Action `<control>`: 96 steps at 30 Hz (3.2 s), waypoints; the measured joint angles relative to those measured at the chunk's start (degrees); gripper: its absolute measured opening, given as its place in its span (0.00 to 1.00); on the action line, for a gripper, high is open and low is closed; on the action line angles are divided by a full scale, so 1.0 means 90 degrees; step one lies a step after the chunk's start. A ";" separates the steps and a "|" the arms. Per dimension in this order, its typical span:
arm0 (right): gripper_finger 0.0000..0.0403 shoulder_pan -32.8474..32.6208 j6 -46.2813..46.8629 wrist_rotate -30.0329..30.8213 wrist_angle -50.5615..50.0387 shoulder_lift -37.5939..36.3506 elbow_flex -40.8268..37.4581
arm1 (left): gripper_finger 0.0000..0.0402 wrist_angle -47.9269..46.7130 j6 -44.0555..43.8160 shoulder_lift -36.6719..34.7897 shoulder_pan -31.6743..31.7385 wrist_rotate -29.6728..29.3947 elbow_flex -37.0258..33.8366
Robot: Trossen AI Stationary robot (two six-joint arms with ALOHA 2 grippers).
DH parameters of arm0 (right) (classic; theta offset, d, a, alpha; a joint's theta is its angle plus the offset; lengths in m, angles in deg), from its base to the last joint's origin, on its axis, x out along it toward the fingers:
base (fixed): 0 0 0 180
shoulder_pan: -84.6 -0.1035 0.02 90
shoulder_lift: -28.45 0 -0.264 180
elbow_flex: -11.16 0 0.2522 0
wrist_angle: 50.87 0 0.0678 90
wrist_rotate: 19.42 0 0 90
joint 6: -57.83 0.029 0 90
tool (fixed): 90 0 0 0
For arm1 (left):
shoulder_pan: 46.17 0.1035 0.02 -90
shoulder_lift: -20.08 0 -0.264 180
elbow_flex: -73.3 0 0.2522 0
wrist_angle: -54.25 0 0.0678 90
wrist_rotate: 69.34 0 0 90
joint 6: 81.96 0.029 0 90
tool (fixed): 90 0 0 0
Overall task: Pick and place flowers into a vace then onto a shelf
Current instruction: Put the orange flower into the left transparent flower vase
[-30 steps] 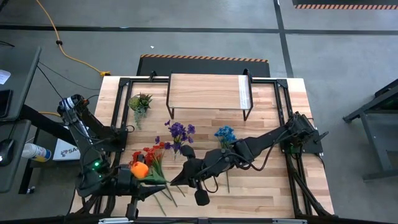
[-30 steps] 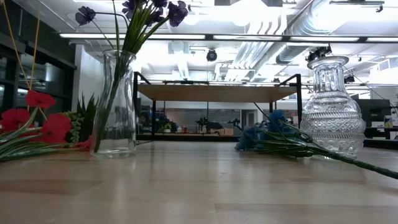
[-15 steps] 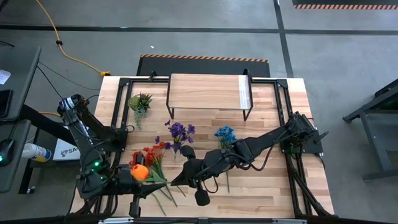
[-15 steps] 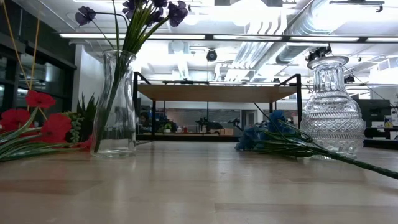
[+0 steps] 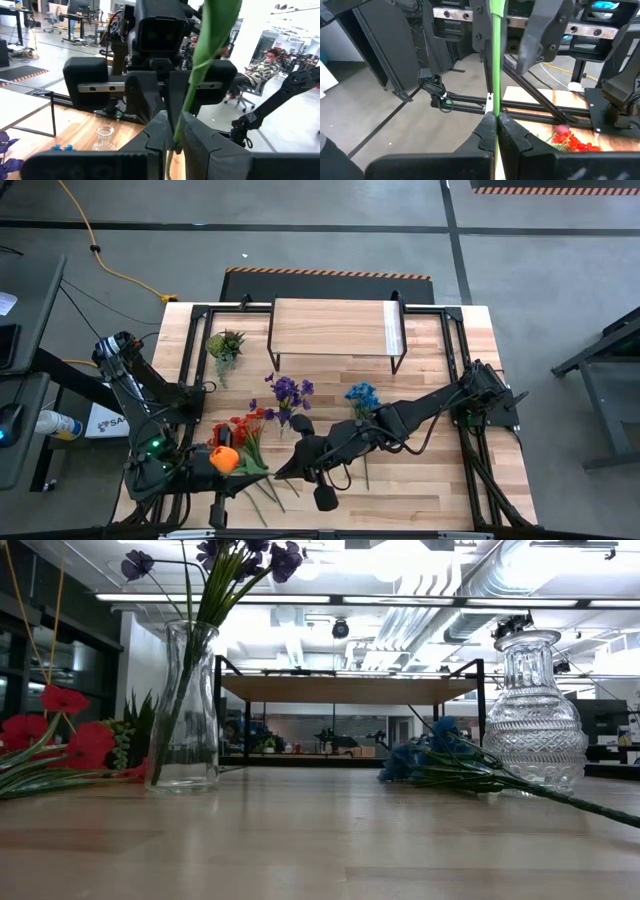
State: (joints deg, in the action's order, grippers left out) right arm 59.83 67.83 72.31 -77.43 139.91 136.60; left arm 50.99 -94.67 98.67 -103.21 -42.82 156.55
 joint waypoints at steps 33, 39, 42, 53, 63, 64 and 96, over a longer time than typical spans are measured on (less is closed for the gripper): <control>0.00 0.0007 -0.0114 -0.0038 -0.0315 -0.0070 0.0000 | 0.22 -0.0617 -0.0789 -0.0058 0.0212 0.1024 0.0003; 0.00 0.0007 -0.0112 0.0035 -0.0313 -0.0070 0.0000 | 0.22 -0.0617 -0.0788 -0.0058 0.0214 0.0966 0.0003; 0.00 0.0007 -0.0112 0.0047 -0.0311 -0.0070 0.0000 | 0.22 -0.0617 -0.0787 -0.0058 0.0215 0.0955 0.0003; 0.00 0.0007 -0.0109 0.0049 -0.0291 -0.0070 0.0000 | 0.22 -0.0617 -0.0791 -0.0058 0.0218 0.0485 0.0003; 0.00 0.0007 -0.0112 0.0049 -0.0294 -0.0068 0.0000 | 0.22 -0.0612 -0.0951 -0.0058 0.0216 0.0834 0.0000; 0.00 0.0007 -0.0112 0.0049 -0.0293 -0.0068 0.0000 | 0.22 -0.0612 -0.0952 -0.0058 0.0216 0.0835 0.0000; 0.00 0.0068 -0.0115 0.0125 -0.0313 -0.0063 -0.0010 | 0.22 -0.0378 -0.0787 -0.0058 0.0420 0.1348 -0.0002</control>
State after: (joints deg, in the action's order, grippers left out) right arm 60.44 66.80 73.43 -80.25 139.35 136.52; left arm 47.59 -101.75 98.15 -99.43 -30.68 156.53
